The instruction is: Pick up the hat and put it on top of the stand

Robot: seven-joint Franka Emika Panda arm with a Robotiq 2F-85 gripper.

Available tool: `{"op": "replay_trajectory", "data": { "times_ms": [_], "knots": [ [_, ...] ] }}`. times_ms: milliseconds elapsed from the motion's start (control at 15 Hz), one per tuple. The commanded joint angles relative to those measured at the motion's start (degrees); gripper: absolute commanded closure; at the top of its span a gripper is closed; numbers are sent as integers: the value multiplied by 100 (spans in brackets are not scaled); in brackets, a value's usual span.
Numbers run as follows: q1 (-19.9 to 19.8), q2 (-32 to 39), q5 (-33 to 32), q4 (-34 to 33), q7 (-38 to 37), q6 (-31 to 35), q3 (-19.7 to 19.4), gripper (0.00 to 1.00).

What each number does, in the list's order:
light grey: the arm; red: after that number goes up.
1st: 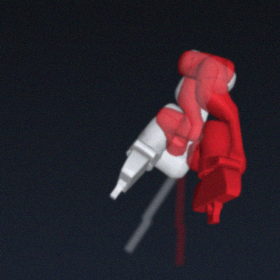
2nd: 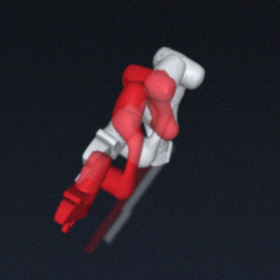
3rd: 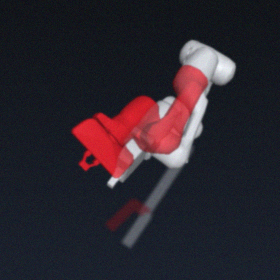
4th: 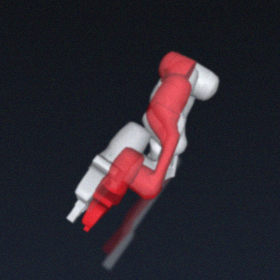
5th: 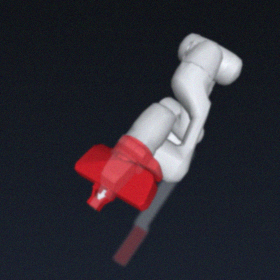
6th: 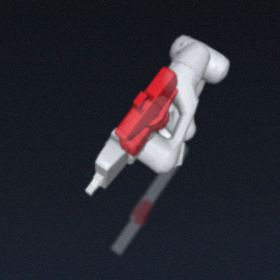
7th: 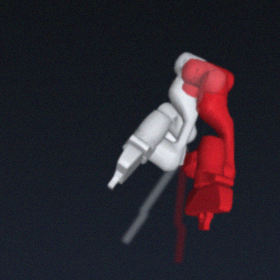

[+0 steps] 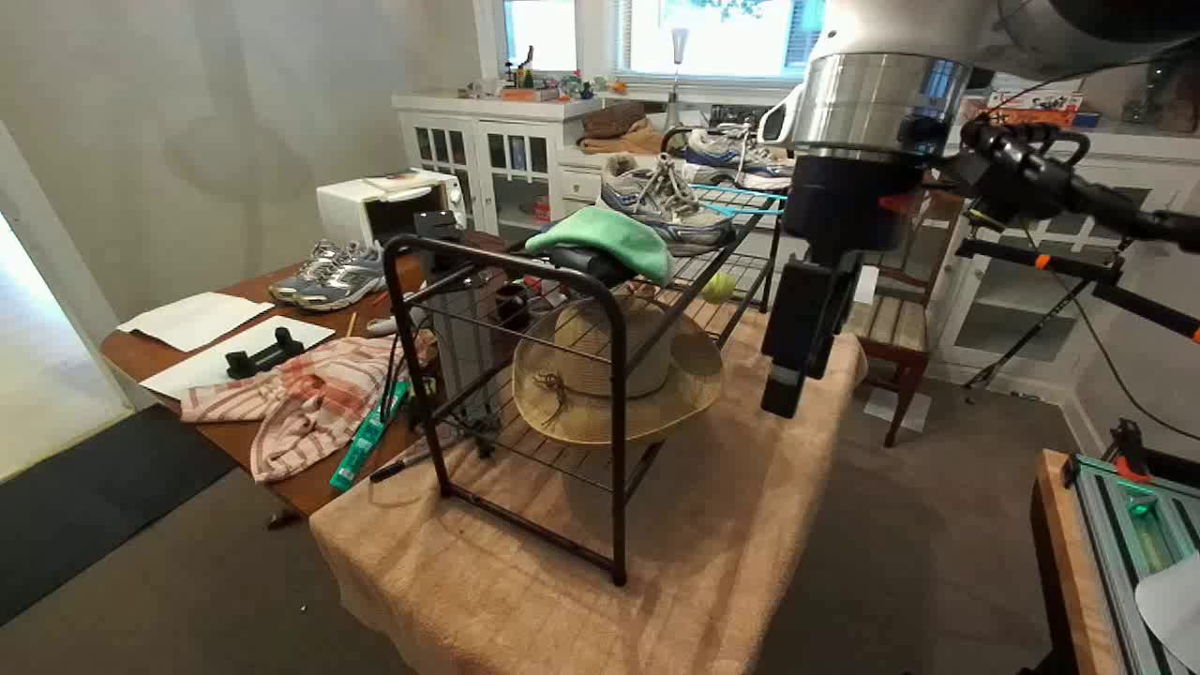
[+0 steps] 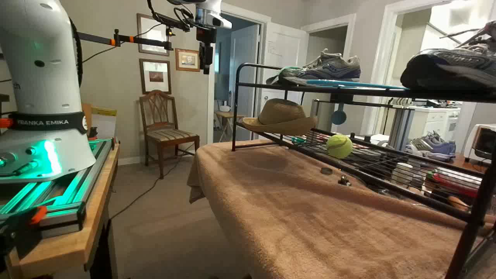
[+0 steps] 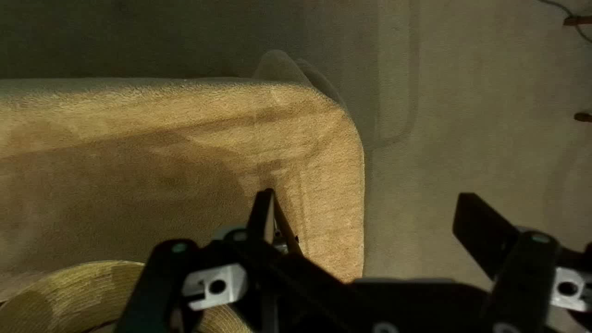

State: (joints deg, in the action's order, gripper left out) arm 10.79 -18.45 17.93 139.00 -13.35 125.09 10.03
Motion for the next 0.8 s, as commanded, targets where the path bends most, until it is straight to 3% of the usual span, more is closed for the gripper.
{"op": "replay_trajectory", "data": {
  "times_ms": [0,400,733],
  "knots": [
    [-20,-1,4,-7,4,-13,17,0],
    [-20,-1,4,-7,4,-13,17,0],
    [-798,42,-1044,-253,94,-94,-469,0]
  ]
}}
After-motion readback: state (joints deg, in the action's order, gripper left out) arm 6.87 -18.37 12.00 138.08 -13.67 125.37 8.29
